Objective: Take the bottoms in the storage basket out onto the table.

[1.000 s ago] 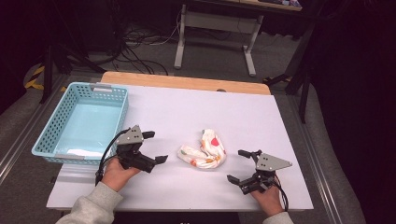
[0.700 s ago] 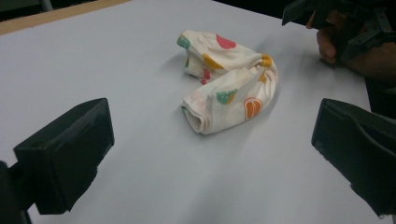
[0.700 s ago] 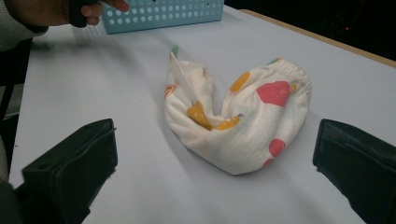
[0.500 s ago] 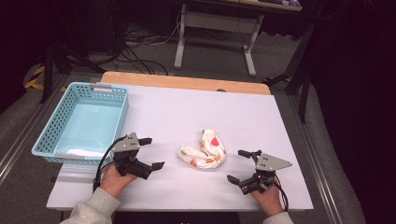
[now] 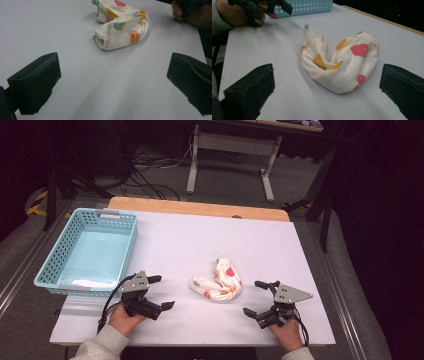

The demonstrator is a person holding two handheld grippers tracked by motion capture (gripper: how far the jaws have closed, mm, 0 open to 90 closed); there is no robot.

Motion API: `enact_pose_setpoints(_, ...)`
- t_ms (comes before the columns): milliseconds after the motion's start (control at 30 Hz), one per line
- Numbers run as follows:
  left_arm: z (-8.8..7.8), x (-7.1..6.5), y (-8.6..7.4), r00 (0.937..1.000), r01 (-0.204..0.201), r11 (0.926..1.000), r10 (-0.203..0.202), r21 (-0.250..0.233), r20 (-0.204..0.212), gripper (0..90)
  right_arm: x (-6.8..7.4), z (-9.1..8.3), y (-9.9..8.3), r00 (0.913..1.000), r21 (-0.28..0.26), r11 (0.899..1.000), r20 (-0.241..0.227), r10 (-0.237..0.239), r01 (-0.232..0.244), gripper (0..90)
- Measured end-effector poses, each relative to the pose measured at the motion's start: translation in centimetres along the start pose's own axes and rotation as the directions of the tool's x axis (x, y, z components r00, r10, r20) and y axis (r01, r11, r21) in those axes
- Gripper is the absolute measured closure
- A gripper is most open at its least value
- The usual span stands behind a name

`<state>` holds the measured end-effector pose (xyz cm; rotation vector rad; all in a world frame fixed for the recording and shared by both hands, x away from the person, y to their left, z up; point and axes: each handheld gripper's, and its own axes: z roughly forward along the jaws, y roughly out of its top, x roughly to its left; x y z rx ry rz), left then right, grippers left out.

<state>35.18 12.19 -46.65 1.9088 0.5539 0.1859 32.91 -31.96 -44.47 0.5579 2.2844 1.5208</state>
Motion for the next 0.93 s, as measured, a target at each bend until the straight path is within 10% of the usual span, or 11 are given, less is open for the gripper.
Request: enact_pose_setpoints(933,-0.05,0.06,0.05,0.9996,0.018,0.9998,-0.018,0.005,-0.024,0.3,-0.02,0.03,-0.01,1.0,0.0,1.0,-0.005,0.005,-0.005,0.5)
